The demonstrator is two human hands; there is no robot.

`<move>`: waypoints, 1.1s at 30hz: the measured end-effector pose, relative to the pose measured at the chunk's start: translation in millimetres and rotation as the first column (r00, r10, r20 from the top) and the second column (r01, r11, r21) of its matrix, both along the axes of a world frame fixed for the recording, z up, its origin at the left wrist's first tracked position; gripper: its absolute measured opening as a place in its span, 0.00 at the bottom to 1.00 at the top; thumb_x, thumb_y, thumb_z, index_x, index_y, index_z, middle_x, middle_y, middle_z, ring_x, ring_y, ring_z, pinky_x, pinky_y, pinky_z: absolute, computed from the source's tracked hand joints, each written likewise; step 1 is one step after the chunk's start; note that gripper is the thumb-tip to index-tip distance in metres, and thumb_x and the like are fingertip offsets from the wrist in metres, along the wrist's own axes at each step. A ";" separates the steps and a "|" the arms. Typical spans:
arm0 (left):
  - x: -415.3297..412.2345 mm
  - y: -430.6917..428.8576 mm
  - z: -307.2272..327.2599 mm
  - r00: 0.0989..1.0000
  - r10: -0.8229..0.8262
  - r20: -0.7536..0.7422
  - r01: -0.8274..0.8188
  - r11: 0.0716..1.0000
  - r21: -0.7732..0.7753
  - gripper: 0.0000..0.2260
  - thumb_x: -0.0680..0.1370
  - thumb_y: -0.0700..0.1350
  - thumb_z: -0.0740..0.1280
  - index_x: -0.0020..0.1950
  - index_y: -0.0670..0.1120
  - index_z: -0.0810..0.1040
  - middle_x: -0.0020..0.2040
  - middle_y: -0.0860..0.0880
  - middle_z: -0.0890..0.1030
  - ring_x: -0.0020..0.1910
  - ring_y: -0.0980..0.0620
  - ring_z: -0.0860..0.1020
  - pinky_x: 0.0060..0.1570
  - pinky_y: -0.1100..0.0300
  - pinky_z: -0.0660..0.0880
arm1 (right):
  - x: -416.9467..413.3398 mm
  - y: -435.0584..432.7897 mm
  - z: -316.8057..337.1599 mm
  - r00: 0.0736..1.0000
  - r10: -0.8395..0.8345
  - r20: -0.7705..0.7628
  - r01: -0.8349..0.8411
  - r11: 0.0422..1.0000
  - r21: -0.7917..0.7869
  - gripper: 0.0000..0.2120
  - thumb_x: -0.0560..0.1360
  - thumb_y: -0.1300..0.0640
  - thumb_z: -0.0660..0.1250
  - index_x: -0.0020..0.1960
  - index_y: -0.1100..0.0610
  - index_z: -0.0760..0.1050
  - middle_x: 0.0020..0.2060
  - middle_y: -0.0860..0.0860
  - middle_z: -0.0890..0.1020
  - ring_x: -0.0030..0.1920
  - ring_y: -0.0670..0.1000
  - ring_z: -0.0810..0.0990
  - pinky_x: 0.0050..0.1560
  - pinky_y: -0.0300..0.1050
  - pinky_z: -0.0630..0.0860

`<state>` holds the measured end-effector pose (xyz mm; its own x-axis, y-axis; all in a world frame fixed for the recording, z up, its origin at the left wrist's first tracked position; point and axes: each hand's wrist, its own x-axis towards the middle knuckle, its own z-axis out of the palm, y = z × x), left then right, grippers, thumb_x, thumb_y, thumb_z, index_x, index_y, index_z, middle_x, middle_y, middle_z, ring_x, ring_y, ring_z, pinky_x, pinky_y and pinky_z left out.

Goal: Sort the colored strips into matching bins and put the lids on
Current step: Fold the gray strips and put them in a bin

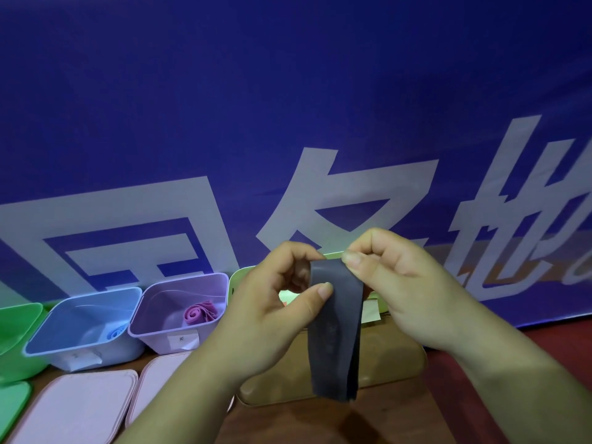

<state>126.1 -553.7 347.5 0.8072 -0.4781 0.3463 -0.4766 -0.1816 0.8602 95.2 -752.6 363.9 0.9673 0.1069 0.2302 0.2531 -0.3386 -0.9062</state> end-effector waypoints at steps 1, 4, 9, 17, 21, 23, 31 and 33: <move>0.3 0.1 0.5 1.000 -0.010 -0.007 0.010 1.000 0.014 0.10 0.77 0.49 0.68 0.57 0.55 0.75 0.48 0.52 0.81 0.48 0.48 0.80 0.46 0.53 0.80 | -0.5 0.9 -0.2 1.000 -0.005 0.007 0.005 1.000 -0.008 0.15 0.75 0.39 0.60 0.47 0.49 0.75 0.38 0.55 0.80 0.43 0.60 0.79 0.44 0.64 0.78; 0.3 0.4 0.1 0.999 -0.023 -0.025 0.023 1.000 0.003 0.09 0.77 0.46 0.68 0.56 0.54 0.75 0.48 0.55 0.82 0.47 0.50 0.80 0.45 0.58 0.78 | -1.7 3.6 -1.3 1.000 -0.026 -0.008 0.026 1.000 -0.001 0.12 0.76 0.40 0.59 0.47 0.48 0.74 0.37 0.54 0.79 0.43 0.60 0.79 0.44 0.62 0.78; -2.5 1.0 -0.6 1.000 -0.001 0.025 0.002 0.999 -0.046 0.15 0.75 0.51 0.68 0.61 0.56 0.72 0.44 0.49 0.79 0.44 0.46 0.78 0.44 0.56 0.77 | -2.0 6.9 -1.6 0.995 -0.098 -0.017 0.097 0.994 -0.040 0.13 0.80 0.43 0.58 0.45 0.50 0.72 0.33 0.49 0.73 0.36 0.48 0.73 0.40 0.52 0.77; -6.2 -3.6 3.5 0.999 0.037 0.011 -0.035 0.991 -0.130 0.09 0.78 0.47 0.67 0.58 0.55 0.75 0.42 0.51 0.80 0.41 0.51 0.78 0.40 0.60 0.75 | -11.1 11.0 -1.4 0.996 -0.049 0.073 0.053 0.997 -0.055 0.10 0.80 0.40 0.57 0.51 0.45 0.72 0.38 0.49 0.79 0.41 0.50 0.79 0.41 0.54 0.80; -10.5 -7.9 7.6 0.993 0.001 -0.114 -0.027 0.973 -0.228 0.10 0.77 0.45 0.66 0.58 0.52 0.74 0.47 0.44 0.83 0.47 0.40 0.81 0.46 0.44 0.79 | -11.9 12.0 -9.2 0.992 -0.002 0.123 0.001 1.000 0.005 0.11 0.79 0.44 0.61 0.61 0.41 0.68 0.49 0.46 0.82 0.51 0.47 0.83 0.45 0.47 0.82; -11.6 -9.5 9.0 0.988 -0.028 -0.150 -0.012 0.966 -0.259 0.10 0.78 0.44 0.66 0.58 0.52 0.74 0.48 0.43 0.84 0.48 0.42 0.82 0.48 0.48 0.80 | -11.0 13.0 -11.1 0.987 -0.021 0.161 0.017 0.999 0.027 0.11 0.79 0.43 0.62 0.61 0.41 0.69 0.50 0.47 0.81 0.52 0.49 0.83 0.46 0.53 0.83; -14.6 -15.3 15.7 0.983 -0.041 -0.180 -0.014 0.956 -0.294 0.07 0.81 0.45 0.65 0.59 0.50 0.74 0.48 0.43 0.85 0.46 0.44 0.84 0.45 0.53 0.81 | -8.6 14.6 -12.9 0.978 -0.039 0.207 0.015 0.993 0.115 0.11 0.77 0.47 0.63 0.59 0.42 0.69 0.50 0.42 0.80 0.54 0.49 0.82 0.46 0.51 0.84; -15.9 -16.0 17.8 0.984 -0.031 -0.174 -0.020 0.958 -0.285 0.08 0.79 0.45 0.64 0.59 0.49 0.73 0.47 0.44 0.85 0.45 0.45 0.84 0.44 0.54 0.81 | -8.4 14.8 -12.7 0.976 -0.044 0.214 0.018 0.992 0.126 0.10 0.78 0.47 0.63 0.58 0.42 0.69 0.49 0.41 0.79 0.54 0.48 0.82 0.44 0.47 0.84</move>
<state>110.1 -569.7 365.3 0.8650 -0.3849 0.3220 -0.3143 0.0847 0.9455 86.8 -737.7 351.3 0.8954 0.0356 0.4439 0.4389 -0.2395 -0.8660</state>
